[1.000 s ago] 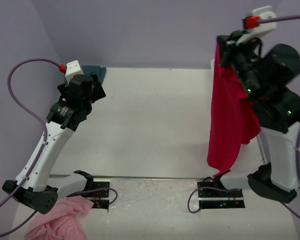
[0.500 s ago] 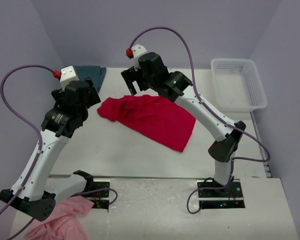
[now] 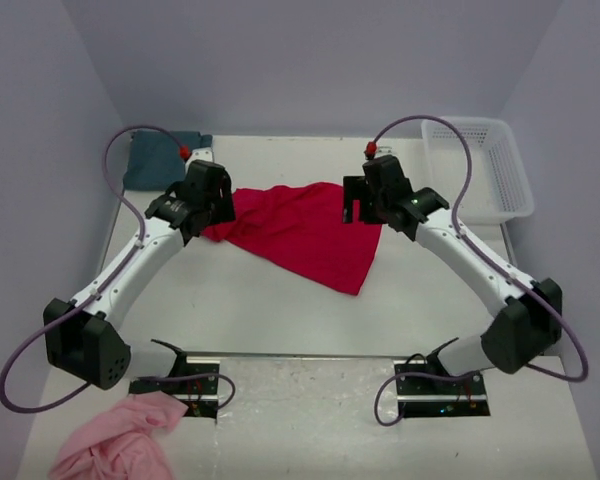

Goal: Fold and stack the t-shirts
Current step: Move the tshirt to the center of the board, then flatten out the tshirt

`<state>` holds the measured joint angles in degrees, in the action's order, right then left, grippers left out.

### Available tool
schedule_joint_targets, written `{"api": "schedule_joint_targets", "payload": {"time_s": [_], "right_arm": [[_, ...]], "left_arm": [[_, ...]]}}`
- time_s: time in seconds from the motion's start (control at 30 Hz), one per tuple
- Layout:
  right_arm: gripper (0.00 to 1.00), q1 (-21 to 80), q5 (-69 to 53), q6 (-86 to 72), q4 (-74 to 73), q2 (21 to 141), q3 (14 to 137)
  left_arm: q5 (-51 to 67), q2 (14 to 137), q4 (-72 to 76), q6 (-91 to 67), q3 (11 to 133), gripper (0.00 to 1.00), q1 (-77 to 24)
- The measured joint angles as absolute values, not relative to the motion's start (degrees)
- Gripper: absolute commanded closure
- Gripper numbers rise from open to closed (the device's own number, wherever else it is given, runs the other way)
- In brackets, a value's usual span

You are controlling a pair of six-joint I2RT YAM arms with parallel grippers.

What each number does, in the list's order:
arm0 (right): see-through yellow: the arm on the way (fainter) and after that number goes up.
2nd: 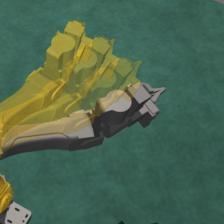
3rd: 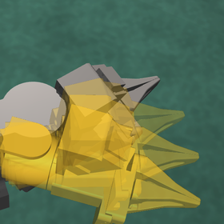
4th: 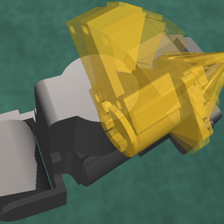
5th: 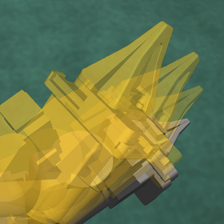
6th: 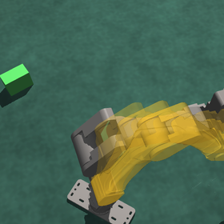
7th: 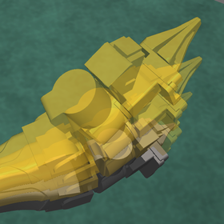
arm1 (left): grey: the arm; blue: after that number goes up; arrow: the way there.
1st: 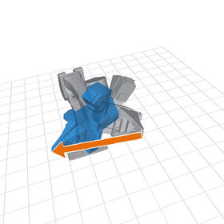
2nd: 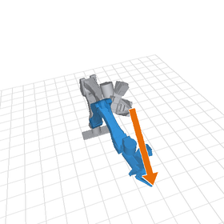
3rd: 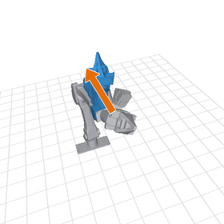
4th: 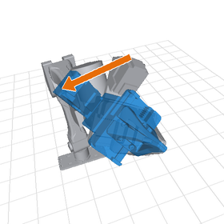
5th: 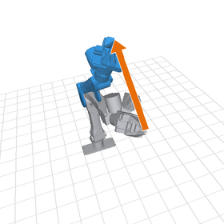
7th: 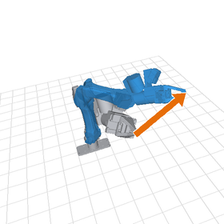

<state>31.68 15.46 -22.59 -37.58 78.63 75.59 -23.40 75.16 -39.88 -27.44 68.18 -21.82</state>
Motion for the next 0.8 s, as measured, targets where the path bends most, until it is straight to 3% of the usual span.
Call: {"api": "schedule_joint_targets", "payload": {"time_s": [0.23, 0.8], "right_arm": [[0.1, 27.3, 5.9, -25.2, -35.2, 93.0, 73.0], [0.09, 23.2, -1.0, -25.0, -29.9, 92.0, 73.3]], "left_arm": [[-23.2, 85.0, -37.1, -26.9, 70.3, 0.26, -25.7], [-26.2, 106.3, -34.8, -24.2, 84.6, 0.26, -28.9]]}}
